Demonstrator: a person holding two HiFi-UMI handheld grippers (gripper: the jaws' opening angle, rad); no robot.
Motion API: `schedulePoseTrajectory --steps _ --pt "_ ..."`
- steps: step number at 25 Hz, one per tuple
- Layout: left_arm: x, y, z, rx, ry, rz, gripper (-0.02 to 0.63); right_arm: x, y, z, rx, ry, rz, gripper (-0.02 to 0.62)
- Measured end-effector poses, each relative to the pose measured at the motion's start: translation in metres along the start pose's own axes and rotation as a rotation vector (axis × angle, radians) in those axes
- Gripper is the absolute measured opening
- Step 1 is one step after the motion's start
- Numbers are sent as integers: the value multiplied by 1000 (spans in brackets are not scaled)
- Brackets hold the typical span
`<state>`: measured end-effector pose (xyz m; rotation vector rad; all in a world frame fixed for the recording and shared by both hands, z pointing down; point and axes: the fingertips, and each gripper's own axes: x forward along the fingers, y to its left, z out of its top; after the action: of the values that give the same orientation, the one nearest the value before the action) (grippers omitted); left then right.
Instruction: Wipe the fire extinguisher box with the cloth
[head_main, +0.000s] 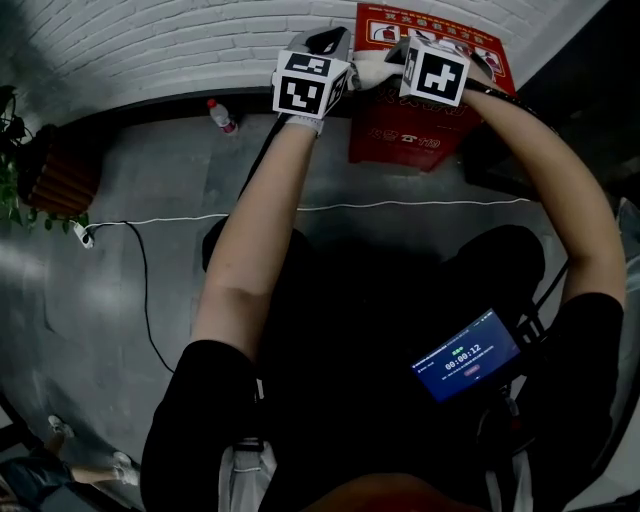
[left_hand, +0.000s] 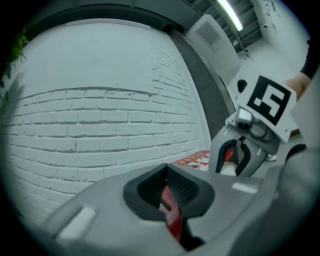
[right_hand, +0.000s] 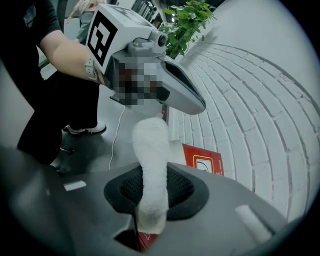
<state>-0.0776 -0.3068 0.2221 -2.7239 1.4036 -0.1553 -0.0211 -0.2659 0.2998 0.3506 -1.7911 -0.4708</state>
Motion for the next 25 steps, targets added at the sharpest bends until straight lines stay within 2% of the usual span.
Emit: schedulePoseTrajectory --steps 4,9,13,20,25 --pt "-12 -2 8 6 -50 30 -2 -13 4 -6 21 -30 -43 92" --pt "-16 -13 2 15 -46 27 -2 -15 15 -16 -2 -39 -121 92" --pt "-19 -22 -11 3 -28 45 -2 -10 14 -21 -28 -60 -263 92" --pt "-26 -37 -50 -19 7 24 -2 -13 1 -9 -32 -76 -563 94" --pt "-26 -30 -64 -79 6 30 -2 -43 -23 -15 12 -87 -688 94"
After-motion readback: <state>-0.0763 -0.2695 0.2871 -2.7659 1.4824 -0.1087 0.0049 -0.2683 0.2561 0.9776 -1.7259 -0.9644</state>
